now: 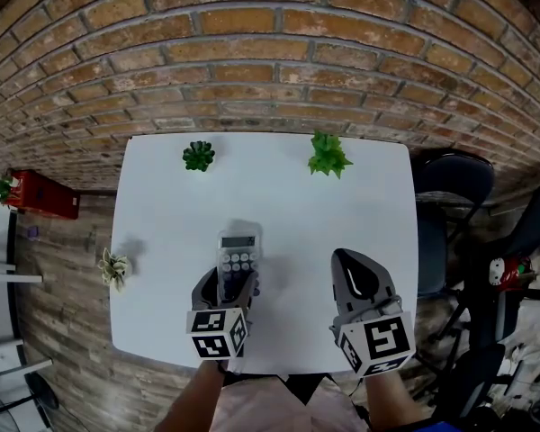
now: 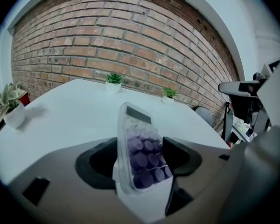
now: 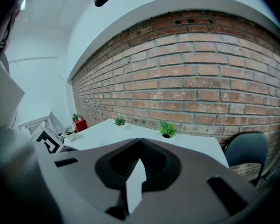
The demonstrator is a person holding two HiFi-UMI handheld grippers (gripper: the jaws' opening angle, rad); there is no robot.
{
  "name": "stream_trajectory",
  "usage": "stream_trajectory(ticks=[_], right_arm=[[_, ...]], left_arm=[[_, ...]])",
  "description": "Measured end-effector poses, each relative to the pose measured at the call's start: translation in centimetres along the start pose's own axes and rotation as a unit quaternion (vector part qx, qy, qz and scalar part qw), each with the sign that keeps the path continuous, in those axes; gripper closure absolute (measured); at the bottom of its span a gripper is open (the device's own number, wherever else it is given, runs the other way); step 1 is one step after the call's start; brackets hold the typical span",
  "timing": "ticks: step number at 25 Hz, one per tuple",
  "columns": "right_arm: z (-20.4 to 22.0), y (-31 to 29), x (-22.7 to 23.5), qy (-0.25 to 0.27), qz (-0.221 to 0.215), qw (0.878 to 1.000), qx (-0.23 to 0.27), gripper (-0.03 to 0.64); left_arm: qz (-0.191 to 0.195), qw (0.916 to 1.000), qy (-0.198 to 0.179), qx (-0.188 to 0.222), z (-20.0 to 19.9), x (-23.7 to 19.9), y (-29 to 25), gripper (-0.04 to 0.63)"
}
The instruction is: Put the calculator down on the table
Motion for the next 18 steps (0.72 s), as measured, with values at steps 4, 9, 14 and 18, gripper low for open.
stream_trajectory(ticks=[4, 9, 14, 18], right_arm=[[0.1, 0.1, -0.2, 0.000, 0.001, 1.000, 0.000, 0.615], [-0.2, 0.5, -0.7, 0.000, -0.001, 1.000, 0.006, 0.615], [-1.4, 1.2, -1.4, 0.007, -0.008, 1.000, 0.027, 0.614], [-3.5, 2.5, -2.6, 0.014, -0.016, 0.998, 0.060, 0.615]], left_arm=[[-0.010, 0.9994, -0.033, 0.002, 0.0, -0.3, 0.2, 0.285], [-0.018, 0.9987, -0.045, 0.016, -0.4, -0.4, 1.0, 0.278], [-0.028, 0.9932, -0.062, 0.094, -4.1, 0.6, 4.6, 0.278], [-0.023, 0.9793, -0.077, 0.186, -9.1, 2.4, 9.1, 0.278]])
Point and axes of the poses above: the fingertips, and each gripper's own axes: y backward along the fingers, x to its right, z out of its underside, the point moved 4 cm from there along y, backward along the fingers
